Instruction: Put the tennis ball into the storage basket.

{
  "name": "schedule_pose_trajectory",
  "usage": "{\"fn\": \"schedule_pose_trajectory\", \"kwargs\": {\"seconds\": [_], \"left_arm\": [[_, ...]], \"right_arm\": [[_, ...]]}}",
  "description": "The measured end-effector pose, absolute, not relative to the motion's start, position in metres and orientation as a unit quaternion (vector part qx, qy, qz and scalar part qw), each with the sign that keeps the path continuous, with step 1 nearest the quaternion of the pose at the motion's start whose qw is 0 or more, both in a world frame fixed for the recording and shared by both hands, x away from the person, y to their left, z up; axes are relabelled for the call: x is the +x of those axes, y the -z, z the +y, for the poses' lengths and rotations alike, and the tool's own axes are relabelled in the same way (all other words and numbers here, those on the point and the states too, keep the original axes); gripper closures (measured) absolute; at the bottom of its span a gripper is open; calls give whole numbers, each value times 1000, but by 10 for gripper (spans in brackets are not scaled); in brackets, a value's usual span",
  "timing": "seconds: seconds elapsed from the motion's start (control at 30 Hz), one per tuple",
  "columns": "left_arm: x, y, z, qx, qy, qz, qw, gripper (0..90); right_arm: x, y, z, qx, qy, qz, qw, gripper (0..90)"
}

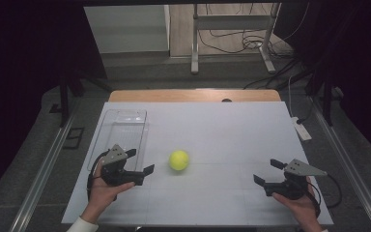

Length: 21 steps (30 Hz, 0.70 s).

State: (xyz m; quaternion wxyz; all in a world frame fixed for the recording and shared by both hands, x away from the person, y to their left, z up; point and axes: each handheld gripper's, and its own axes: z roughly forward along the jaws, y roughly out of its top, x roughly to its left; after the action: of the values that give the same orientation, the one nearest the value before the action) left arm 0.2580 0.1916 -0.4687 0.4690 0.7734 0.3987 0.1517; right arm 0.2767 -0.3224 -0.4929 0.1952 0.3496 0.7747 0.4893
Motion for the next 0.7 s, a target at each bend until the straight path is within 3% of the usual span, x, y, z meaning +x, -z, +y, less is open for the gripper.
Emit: {"fn": "schedule_pose_trajectory", "kwargs": {"seconds": [0.7], "left_arm": [[273, 459, 174, 792, -134, 379, 460, 102]], "right_arm": [[276, 495, -324, 352, -486, 776, 196, 95]]}}
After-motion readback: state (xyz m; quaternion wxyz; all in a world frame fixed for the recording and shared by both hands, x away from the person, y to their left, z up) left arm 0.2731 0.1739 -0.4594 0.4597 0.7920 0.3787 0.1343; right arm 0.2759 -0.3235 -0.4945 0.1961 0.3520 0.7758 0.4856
